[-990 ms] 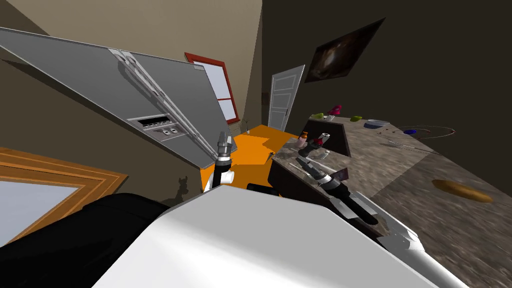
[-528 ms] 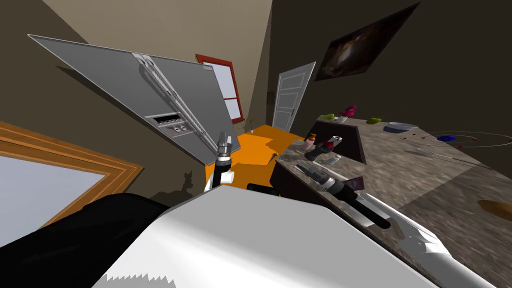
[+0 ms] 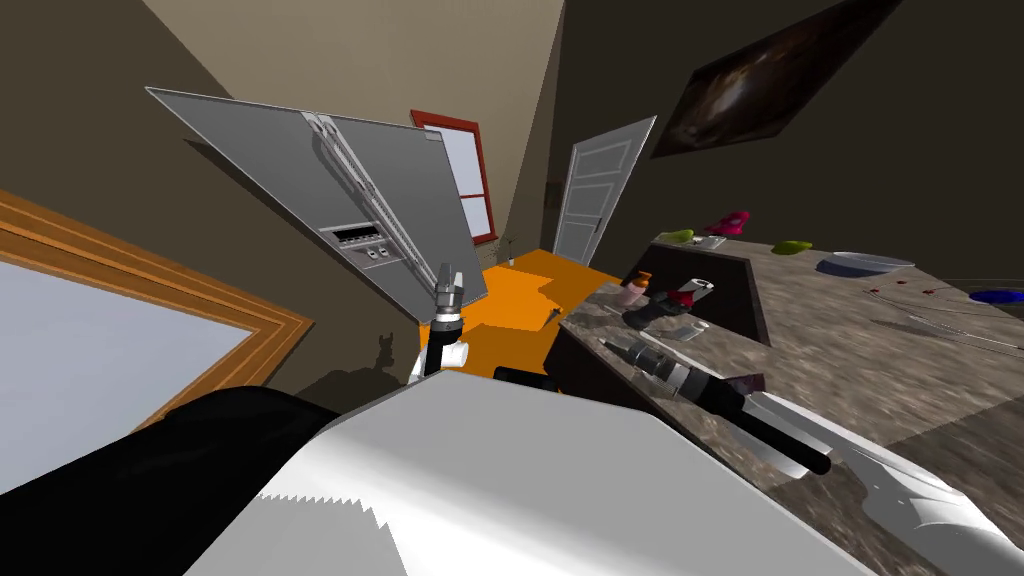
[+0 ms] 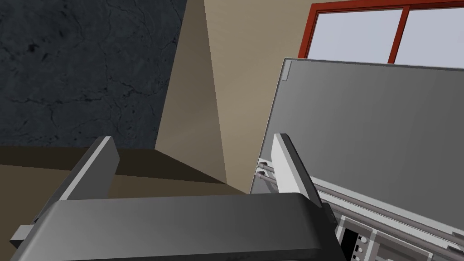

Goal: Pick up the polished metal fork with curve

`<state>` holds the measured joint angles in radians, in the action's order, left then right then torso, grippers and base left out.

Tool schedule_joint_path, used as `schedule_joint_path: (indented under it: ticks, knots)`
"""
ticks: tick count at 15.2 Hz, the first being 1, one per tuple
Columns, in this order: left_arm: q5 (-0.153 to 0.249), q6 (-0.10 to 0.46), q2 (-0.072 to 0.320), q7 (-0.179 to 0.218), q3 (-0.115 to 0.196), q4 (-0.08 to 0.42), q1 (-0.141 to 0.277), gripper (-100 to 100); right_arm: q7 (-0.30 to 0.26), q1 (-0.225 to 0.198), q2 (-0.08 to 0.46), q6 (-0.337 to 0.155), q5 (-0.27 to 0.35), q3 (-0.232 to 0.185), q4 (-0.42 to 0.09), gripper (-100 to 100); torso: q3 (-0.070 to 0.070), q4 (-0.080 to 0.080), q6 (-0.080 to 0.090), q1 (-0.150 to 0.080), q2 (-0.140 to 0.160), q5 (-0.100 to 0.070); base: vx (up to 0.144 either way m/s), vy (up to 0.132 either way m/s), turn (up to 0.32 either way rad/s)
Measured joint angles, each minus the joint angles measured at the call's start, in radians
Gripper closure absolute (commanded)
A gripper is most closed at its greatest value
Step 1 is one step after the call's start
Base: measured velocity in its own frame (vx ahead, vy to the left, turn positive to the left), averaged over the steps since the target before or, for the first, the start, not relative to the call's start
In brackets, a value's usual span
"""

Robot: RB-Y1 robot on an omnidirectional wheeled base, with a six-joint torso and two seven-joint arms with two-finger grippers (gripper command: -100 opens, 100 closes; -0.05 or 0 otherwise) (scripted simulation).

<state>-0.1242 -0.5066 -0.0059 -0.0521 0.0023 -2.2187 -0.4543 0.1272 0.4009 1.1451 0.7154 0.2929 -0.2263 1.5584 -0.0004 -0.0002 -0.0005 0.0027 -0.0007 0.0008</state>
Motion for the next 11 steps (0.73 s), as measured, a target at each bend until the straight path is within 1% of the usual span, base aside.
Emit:
schedule_joint_path:
  ticks: [2, 3, 4, 6, 8, 11]
  knots:
    - [0.0, 0.0, 0.0, 0.0, 0.0, 0.0, 0.0, 0, 0.002, -0.01, 0.036, 0.005, 0.025, -0.027, -0.046, -100, 0.0, 0.0, 0.0, 0.0, 0.0, 0.0, 0.003, 0.033, 0.193]
    - [0.0, 0.0, 0.0, 0.0, 0.0, 0.0, 0.0, 0, 0.004, -0.013, 0.054, 0.007, 0.036, -0.038, -0.066, -100, 0.0, 0.0, 0.0, 0.0, 0.0, 0.0, 0.004, 0.024, 0.03]
    - [0.0, 0.0, 0.0, 0.0, 0.0, 0.0, 0.0, 0, 0.003, -0.015, 0.07, 0.009, 0.039, -0.042, -0.076, -100, 0.0, 0.0, 0.001, 0.0, 0.0, 0.0, 0.001, 0.037, 0.115]
    - [0.0, 0.0, 0.0, 0.0, 0.0, 0.0, 0.0, 0, -0.001, -0.004, 0.113, 0.004, 0.052, -0.051, -0.088, -100, 0.0, 0.0, 0.0, 0.001, 0.001, 0.0, -0.003, 0.043, 0.17]
    - [0.0, 0.0, 0.0, 0.0, 0.0, 0.0, 0.0, 0, -0.004, -0.009, 0.152, 0.003, 0.074, -0.075, -0.118, -100, 0.0, 0.0, 0.0, 0.002, 0.001, 0.0, -0.004, 0.035, 0.101]
    - [0.0, 0.0, 0.0, 0.0, 0.0, 0.0, 0.0, 0, 0.002, 0.0, 0.195, 0.016, 0.091, -0.09, -0.161, -100, 0.001, 0.0, 0.0, 0.001, 0.001, 0.0, -0.011, 0.04, 0.139]
